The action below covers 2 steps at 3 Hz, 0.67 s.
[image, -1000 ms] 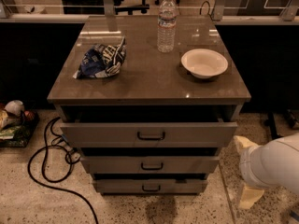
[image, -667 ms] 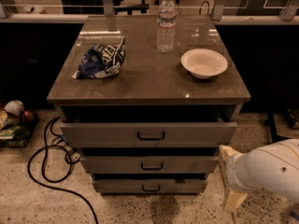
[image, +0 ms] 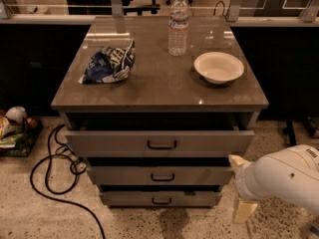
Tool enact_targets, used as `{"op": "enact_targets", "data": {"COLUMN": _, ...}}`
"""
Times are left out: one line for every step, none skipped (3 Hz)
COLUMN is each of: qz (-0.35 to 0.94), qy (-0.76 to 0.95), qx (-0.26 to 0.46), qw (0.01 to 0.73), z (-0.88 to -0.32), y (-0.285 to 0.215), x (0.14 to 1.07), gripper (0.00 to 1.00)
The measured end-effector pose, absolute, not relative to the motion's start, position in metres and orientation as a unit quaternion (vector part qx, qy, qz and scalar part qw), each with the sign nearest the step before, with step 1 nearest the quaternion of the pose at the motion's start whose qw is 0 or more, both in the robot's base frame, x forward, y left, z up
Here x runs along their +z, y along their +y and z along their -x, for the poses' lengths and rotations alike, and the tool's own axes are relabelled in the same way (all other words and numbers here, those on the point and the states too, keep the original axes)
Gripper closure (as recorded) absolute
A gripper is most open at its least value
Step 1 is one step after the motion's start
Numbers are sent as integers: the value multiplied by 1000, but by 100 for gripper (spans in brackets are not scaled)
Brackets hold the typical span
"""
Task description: Open middle drawer
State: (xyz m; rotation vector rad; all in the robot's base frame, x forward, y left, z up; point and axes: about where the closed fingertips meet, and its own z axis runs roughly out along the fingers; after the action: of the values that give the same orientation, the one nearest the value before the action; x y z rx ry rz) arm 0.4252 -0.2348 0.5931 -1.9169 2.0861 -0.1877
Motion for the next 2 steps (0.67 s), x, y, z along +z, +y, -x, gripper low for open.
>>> {"op": "enact_targets", "data": {"qz": 680, "qy": 717, "qx": -48, "qw": 146, "z": -436, "y": -217, "x": 560, "gripper": 0}}
{"op": "enact_targets", "data": {"qz": 692, "qy": 706, "qx": -33, "qw": 149, "z": -443, "y": -200, "x": 527, "gripper": 0}}
